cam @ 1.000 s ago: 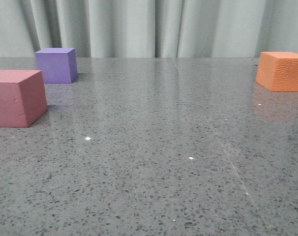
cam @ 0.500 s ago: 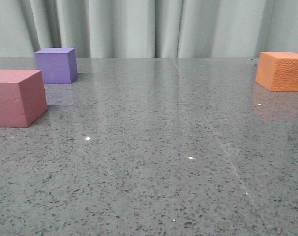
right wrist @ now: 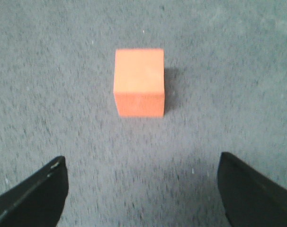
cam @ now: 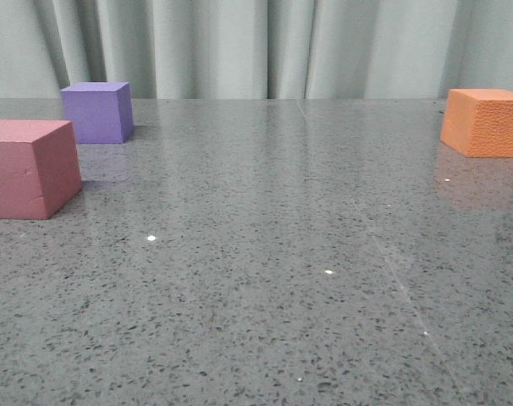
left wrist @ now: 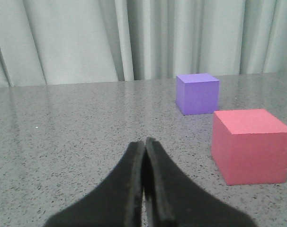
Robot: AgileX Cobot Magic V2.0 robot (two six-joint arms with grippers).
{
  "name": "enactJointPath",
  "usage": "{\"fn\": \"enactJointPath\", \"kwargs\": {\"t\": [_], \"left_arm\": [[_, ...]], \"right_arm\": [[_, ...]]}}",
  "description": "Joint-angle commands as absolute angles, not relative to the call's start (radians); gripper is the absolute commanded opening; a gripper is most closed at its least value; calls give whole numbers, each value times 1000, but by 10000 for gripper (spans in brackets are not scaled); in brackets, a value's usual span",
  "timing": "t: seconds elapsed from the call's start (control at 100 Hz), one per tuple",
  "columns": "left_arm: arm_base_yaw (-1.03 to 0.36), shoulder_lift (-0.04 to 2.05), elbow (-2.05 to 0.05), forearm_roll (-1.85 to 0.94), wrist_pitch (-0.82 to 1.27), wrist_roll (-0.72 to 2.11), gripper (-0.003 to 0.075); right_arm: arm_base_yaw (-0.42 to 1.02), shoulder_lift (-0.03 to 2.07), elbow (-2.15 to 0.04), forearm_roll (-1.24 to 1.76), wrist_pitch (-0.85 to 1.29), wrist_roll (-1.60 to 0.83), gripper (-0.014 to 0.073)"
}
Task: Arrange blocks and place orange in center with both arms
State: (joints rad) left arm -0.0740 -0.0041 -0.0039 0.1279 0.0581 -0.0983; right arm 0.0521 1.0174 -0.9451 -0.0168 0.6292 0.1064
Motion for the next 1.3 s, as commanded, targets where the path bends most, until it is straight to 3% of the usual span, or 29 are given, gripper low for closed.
{"fn": "enactJointPath", "kwargs": {"t": [0.0,0.29,0.62,1.29], "left_arm": [[-79,-36,49,118,-24,-96,-19],[-79,-36,49,118,-24,-96,-19],[-79,-36,49,118,-24,-96,-19],[-79,-36,49,118,-24,-96,-19]], "right_arm": [[45,1077,-1074,-12,604,109,635],[57,1354,-1337,-8,666,108,635],[76,1597,-1462,-8,736,99,635],[55,1677,-1475,-40,680,100,635]]}}
